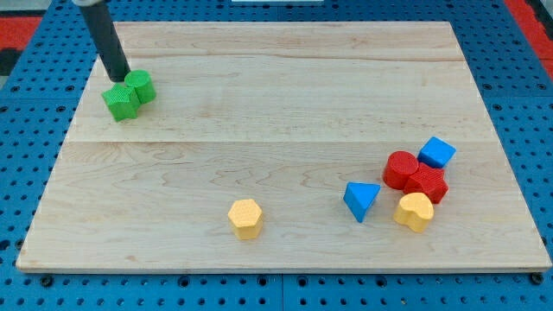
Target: Move the green circle into the red circle
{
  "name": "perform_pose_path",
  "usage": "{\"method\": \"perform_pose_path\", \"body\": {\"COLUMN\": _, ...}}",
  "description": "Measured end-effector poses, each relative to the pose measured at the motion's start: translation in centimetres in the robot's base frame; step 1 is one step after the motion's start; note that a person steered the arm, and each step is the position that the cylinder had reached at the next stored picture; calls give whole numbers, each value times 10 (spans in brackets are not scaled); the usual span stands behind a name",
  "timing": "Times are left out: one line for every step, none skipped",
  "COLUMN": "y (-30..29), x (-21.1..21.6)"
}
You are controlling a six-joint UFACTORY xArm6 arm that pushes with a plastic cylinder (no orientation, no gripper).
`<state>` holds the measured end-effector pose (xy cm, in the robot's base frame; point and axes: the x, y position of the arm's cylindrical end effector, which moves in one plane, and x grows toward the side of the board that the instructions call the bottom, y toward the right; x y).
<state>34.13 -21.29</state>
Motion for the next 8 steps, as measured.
{"method": "perform_pose_path", "body": {"y": 48, "x": 26}}
{"method": "perform_pose_path", "body": {"y": 63, "x": 14}}
{"method": "perform_pose_path", "body": {"y": 129, "x": 63}}
{"method": "perform_pose_path", "body": {"y": 247, "x": 120}}
{"method": "perform_pose_path", "body": {"y": 289, "x": 133}}
{"method": "perform_pose_path", "body": {"y": 265, "x": 118}}
{"method": "perform_pose_path", "body": {"y": 255, "x": 92}}
{"method": "perform_pose_path", "body": {"y": 317, "x": 87}}
